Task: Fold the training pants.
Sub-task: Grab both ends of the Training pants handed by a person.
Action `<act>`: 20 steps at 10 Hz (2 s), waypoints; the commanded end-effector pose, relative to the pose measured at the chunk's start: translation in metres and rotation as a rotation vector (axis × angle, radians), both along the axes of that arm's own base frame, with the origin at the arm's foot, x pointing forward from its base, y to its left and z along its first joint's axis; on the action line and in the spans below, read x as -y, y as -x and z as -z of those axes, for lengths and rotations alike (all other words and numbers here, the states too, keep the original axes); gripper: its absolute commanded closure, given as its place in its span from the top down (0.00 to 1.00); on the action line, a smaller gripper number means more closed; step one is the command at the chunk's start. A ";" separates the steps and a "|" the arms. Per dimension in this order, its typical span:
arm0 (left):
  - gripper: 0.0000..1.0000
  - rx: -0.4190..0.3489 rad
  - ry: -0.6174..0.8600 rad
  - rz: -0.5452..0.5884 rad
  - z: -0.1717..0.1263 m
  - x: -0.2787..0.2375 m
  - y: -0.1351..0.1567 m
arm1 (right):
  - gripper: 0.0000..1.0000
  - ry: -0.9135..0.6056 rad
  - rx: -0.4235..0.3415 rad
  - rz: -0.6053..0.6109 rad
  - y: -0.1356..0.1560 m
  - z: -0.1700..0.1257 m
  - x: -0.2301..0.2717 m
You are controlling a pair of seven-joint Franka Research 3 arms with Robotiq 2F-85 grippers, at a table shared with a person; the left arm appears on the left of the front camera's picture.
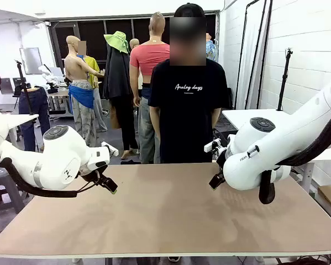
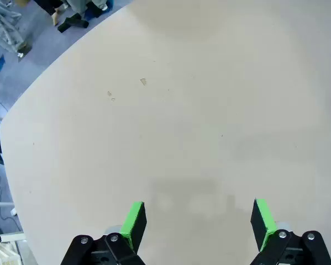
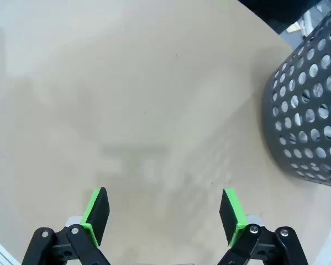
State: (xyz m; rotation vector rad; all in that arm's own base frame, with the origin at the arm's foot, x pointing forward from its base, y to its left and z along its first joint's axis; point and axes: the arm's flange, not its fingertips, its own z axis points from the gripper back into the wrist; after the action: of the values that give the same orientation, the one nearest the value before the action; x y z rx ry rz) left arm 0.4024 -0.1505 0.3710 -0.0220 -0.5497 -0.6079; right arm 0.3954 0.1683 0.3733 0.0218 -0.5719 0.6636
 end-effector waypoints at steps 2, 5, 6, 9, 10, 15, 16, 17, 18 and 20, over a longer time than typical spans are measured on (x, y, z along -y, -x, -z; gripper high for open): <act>1.00 0.000 0.000 0.000 0.000 0.000 0.000 | 1.00 0.000 0.000 0.000 0.000 0.000 0.000; 1.00 0.000 0.000 0.000 0.000 0.000 0.000 | 1.00 0.000 0.000 0.000 0.000 0.000 0.000; 1.00 0.000 0.000 0.000 0.000 0.000 0.000 | 1.00 0.000 0.000 0.000 0.000 0.000 0.000; 1.00 0.000 0.000 0.000 0.000 0.000 0.000 | 1.00 0.000 0.000 0.000 0.000 0.000 0.000; 1.00 0.000 0.000 0.000 0.000 0.000 0.000 | 1.00 0.000 0.000 0.000 0.000 0.000 0.000; 1.00 -0.058 -0.049 -0.035 -0.019 0.007 0.002 | 1.00 0.008 -0.029 -0.009 0.000 -0.011 0.004; 1.00 -0.075 -0.053 -0.055 -0.036 0.011 0.006 | 1.00 0.025 -0.045 -0.018 0.002 -0.025 0.006; 1.00 -0.086 -0.052 -0.076 -0.053 0.014 0.008 | 1.00 0.051 -0.058 -0.016 0.002 -0.038 0.007; 1.00 -0.093 -0.039 -0.105 -0.068 0.017 0.010 | 1.00 0.067 -0.070 -0.012 0.003 -0.052 0.007; 1.00 -0.099 -0.049 -0.171 -0.095 0.021 0.018 | 1.00 0.120 -0.057 0.039 0.008 -0.084 0.011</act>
State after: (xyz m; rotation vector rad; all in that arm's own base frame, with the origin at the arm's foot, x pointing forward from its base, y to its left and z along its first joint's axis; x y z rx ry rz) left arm 0.3883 -0.1666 0.4583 0.0094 -0.4430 -0.4977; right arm 0.3907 0.1564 0.4425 -0.0333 -0.4865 0.6733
